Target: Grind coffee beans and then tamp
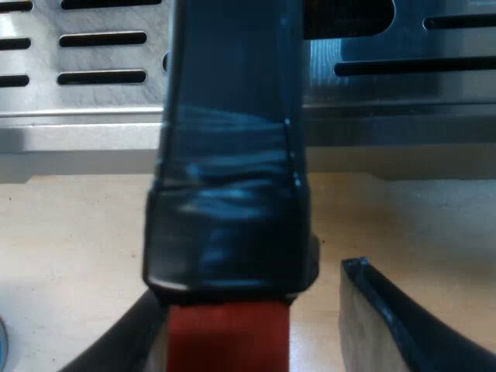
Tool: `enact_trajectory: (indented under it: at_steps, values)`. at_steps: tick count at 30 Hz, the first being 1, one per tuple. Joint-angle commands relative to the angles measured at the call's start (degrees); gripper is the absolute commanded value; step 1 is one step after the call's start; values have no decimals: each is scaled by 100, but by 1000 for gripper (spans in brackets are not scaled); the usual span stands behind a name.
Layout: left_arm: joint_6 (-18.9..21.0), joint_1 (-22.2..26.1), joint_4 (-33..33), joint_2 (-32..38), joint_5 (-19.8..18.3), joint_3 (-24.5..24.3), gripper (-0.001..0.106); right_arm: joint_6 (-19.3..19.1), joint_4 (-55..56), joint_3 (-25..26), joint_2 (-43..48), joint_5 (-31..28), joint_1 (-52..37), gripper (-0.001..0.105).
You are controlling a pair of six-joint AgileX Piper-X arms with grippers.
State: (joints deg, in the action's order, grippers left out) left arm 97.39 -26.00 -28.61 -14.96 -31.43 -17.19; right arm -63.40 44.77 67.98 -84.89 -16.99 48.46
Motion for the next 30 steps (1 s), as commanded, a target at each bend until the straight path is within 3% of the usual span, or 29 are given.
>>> enact_trajectory:
  at_steps: [1,8,24,30]
  values:
    - [52,-31,10,42,-60,-8,71,-4,57,35,12,39,-28,38]
    - [52,-31,10,42,-60,-8,71,-4,45,35,12,41,-28,0]
    - [52,-31,-43,42,-60,-8,71,-20,46,35,40,-6,-17,0]
    - [52,-31,-70,42,-60,-8,71,-20,46,35,134,-616,146,0]
